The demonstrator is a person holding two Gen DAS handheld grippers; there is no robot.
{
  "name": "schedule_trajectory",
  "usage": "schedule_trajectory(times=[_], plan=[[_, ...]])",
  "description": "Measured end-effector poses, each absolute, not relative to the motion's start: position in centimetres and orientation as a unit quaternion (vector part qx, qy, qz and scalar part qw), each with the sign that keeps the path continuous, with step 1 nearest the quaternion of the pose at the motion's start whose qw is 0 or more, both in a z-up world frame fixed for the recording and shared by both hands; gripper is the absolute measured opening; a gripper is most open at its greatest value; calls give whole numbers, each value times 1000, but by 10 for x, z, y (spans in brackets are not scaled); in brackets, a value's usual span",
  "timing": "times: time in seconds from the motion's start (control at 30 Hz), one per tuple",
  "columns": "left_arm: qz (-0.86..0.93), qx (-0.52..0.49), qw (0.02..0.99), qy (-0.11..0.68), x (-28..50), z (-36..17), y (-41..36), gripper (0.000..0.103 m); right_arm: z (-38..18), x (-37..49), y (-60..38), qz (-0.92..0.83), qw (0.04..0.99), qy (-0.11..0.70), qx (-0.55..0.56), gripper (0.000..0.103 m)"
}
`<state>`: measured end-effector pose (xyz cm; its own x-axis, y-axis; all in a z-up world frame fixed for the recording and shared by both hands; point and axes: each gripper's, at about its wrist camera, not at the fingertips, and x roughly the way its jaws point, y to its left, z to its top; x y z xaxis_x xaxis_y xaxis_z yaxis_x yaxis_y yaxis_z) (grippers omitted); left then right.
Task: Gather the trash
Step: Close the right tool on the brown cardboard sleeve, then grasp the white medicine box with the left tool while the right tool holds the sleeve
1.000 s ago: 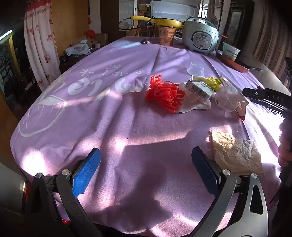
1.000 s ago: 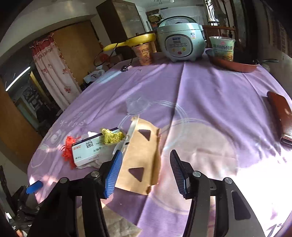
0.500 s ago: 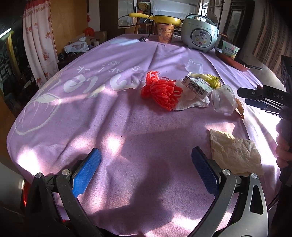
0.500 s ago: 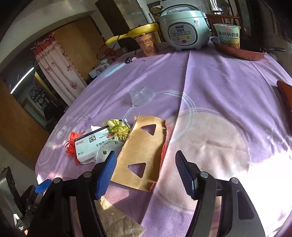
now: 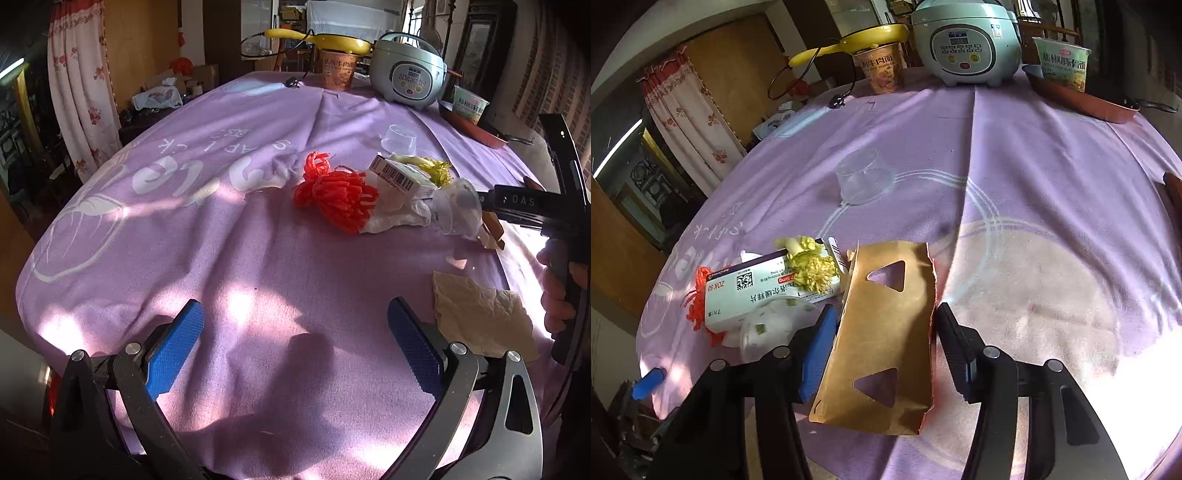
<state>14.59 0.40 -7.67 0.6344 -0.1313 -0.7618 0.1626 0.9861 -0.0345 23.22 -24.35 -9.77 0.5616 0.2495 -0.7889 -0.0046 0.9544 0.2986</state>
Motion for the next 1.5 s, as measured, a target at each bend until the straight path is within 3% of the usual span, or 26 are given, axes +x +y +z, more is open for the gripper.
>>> schedule_trajectory(times=[0.3,0.37,0.47,0.53,0.6,0.67,1.1,1.3,1.5], plan=[[-96,67,918,380,171,-48,-23,96,-96,217,-252,85,878,461,94,58],[-108,84,919,370,180,-43,-36,96,-96,216,-255,87,878,459,103,18],[-131,118,920,351,192,-42,-55,96,-100,218,-266,87,871,463,138,14],[-144,149,916,343,198,-45,-68,96,-101,218,-268,90,869,465,144,14],[-158,166,910,346,204,-50,-77,96,-100,218,-267,94,868,467,143,21],[-172,173,902,356,211,-54,-83,96,-97,216,-268,104,867,463,155,49],[-196,181,893,362,233,-56,-102,95,-93,215,-276,87,872,453,166,51],[-226,130,884,388,241,-56,-99,73,-90,213,-284,83,873,444,184,52],[-240,164,880,376,220,-57,-107,73,-87,210,-293,78,873,435,207,54]])
